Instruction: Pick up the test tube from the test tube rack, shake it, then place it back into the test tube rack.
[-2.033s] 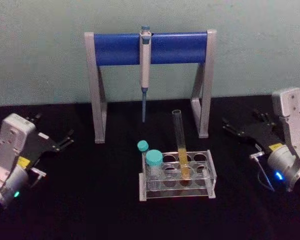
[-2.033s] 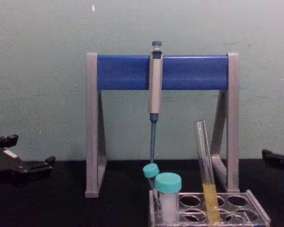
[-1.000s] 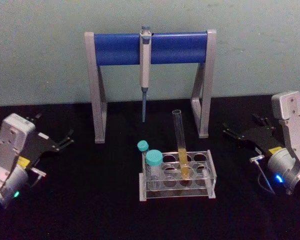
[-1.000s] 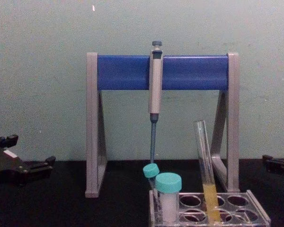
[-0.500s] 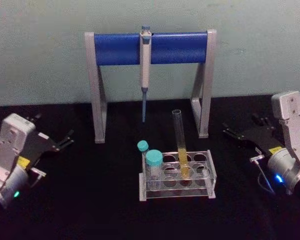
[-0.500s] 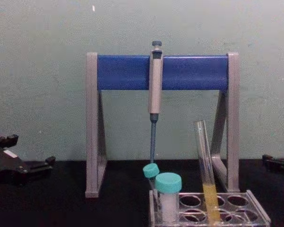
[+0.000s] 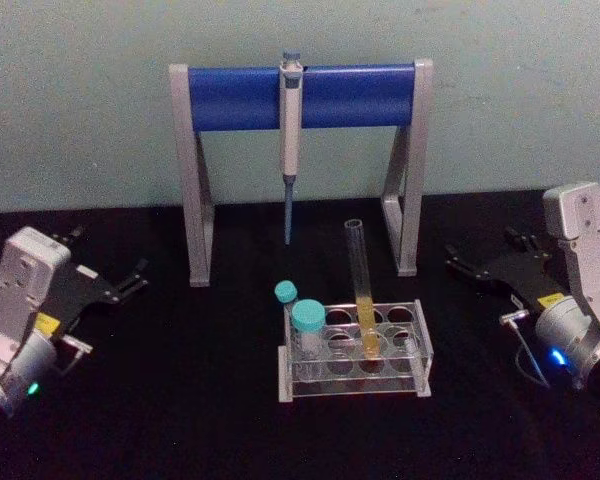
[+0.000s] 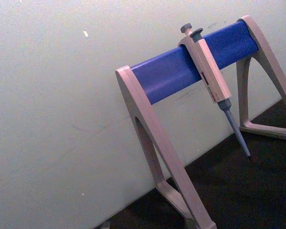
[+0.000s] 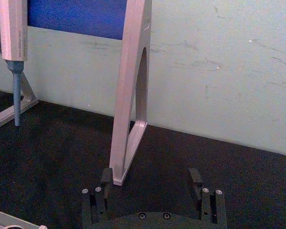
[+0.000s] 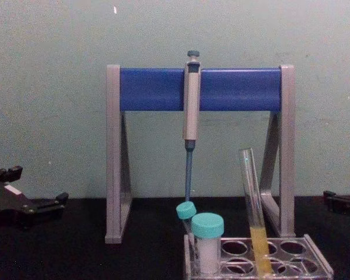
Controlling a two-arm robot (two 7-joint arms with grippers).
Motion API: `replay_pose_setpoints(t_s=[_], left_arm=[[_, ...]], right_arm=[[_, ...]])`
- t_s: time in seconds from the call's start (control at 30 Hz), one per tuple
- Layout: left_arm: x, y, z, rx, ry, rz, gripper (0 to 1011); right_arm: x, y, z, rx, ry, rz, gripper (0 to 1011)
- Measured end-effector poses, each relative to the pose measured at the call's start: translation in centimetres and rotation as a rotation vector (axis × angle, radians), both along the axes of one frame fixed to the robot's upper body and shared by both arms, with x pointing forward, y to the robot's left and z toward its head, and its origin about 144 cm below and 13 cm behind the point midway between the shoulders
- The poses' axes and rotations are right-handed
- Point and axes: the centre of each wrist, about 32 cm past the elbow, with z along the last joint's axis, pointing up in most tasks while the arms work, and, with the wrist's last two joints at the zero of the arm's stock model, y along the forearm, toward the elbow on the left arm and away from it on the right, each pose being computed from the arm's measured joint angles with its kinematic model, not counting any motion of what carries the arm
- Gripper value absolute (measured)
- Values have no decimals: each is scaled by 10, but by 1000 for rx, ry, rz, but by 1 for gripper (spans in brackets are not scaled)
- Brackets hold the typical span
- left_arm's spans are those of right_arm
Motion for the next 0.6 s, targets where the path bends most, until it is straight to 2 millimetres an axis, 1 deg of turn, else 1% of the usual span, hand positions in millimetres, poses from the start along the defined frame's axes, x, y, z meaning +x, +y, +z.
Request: replay_pose_setpoints(t_s=[0.6], left_arm=[[0,0,0,0,0,0,1001]], right_arm=[[0,0,0,0,0,0,1000]])
